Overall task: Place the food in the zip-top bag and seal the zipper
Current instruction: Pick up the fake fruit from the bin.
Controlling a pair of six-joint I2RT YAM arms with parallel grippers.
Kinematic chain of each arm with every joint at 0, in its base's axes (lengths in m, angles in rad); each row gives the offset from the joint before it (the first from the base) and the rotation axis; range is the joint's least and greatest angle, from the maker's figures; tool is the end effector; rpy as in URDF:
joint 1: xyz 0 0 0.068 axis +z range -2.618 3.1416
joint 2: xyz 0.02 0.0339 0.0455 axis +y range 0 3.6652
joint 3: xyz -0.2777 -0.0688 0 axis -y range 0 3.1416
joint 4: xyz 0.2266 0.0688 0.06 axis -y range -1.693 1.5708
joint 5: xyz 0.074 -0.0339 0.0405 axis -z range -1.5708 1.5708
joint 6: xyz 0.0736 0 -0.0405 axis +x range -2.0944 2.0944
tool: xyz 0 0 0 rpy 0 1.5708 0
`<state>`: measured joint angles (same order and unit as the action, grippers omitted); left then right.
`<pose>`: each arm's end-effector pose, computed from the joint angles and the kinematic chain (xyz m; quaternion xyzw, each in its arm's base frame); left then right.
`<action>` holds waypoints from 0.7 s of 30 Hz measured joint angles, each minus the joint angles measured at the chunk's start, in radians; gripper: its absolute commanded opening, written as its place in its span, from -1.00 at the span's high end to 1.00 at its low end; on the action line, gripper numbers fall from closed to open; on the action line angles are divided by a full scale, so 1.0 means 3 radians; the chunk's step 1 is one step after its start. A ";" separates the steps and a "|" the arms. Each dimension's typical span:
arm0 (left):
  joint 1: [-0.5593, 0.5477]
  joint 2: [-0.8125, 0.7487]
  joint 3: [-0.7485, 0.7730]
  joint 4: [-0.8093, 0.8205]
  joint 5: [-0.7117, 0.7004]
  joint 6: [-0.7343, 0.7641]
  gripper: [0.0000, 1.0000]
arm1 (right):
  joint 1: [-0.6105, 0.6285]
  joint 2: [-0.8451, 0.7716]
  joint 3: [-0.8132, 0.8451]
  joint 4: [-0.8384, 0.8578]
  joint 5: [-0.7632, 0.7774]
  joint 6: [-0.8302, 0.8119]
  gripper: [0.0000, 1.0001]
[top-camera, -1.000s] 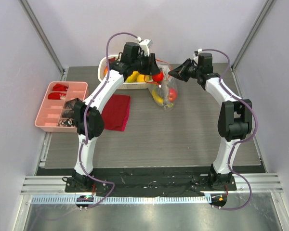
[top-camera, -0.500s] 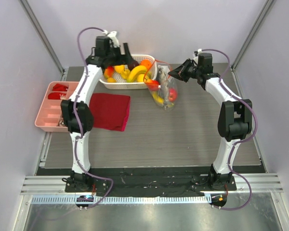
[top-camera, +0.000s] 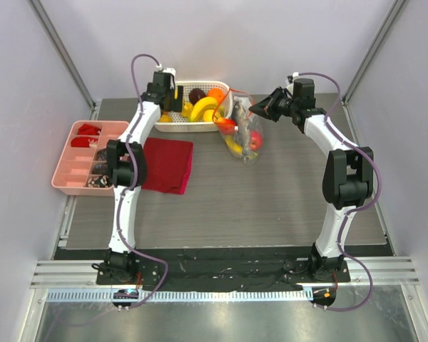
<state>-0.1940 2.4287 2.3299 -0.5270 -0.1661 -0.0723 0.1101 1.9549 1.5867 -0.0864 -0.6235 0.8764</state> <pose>0.5718 -0.0999 0.2466 0.0163 0.8880 0.0130 0.4593 0.4696 0.0952 0.2867 0.1512 0.8096 0.4678 0.3208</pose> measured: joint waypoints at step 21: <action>-0.0013 0.0350 0.0025 -0.0319 -0.0089 0.0028 -0.52 | -0.0001 0.0000 0.0028 -0.0046 0.0001 -0.0032 0.98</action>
<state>-0.1978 2.5336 2.3375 -0.6228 -0.1928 -0.0639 0.1097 1.9549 1.5951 -0.1001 -0.6231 0.8669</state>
